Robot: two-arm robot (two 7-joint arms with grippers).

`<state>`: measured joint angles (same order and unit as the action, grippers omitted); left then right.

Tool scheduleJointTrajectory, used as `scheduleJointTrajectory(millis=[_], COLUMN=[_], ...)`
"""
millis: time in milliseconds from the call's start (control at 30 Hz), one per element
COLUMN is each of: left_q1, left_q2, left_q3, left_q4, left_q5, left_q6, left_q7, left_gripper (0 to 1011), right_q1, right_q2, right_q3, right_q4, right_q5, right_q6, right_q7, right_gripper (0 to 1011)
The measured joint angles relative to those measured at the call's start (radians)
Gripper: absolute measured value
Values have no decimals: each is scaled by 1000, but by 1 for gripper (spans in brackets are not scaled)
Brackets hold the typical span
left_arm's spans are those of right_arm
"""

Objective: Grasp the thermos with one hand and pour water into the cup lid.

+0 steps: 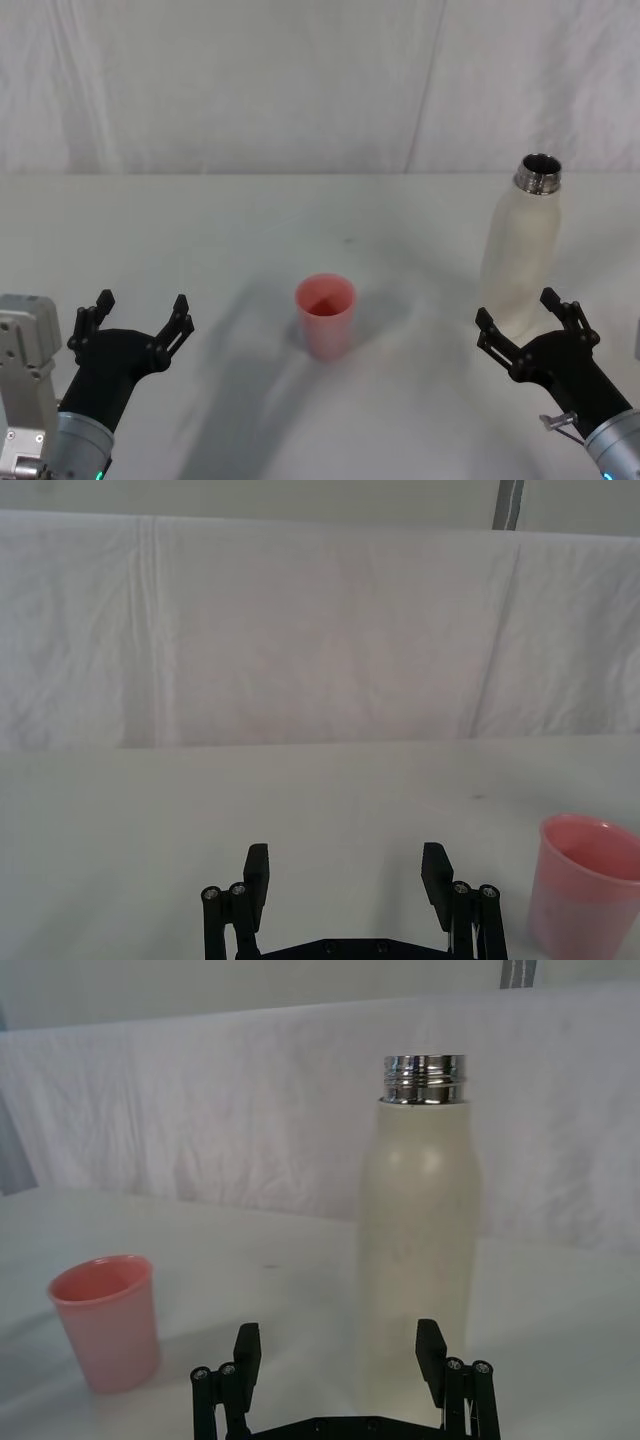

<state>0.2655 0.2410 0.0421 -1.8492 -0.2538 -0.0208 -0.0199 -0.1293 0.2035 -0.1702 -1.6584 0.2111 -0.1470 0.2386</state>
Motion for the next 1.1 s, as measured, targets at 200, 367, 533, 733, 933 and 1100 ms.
scheduleJointTrajectory(millis=[200, 367, 533, 733, 933, 1100], left_q1=[0, 0, 0, 0, 0, 0], left_q2=[0, 0, 0, 0, 0, 0], left_q3=[0, 0, 0, 0, 0, 0], left_q4=[0, 0, 0, 0, 0, 0], left_q5=[0, 0, 0, 0, 0, 0], left_q6=[0, 0, 0, 0, 0, 0], left_q7=[0, 0, 0, 0, 0, 0], left_gripper=[1001, 1001, 1001, 1001, 1001, 1001], right_q1=[-2, 2, 10, 13, 13, 13], right_q2=[1, -1, -3, -6, -6, -6], right_q3=[-12, -26, -36, -41, -40, -39], right_q4=[3, 14, 25, 30, 30, 30], right_q5=[3, 6, 9, 10, 10, 10], right_q6=[-8, -11, -15, -15, -15, -15], right_q7=[10, 20, 23, 23, 22, 22], right_gripper=[1000, 1000, 1000, 1000, 1000, 1000])
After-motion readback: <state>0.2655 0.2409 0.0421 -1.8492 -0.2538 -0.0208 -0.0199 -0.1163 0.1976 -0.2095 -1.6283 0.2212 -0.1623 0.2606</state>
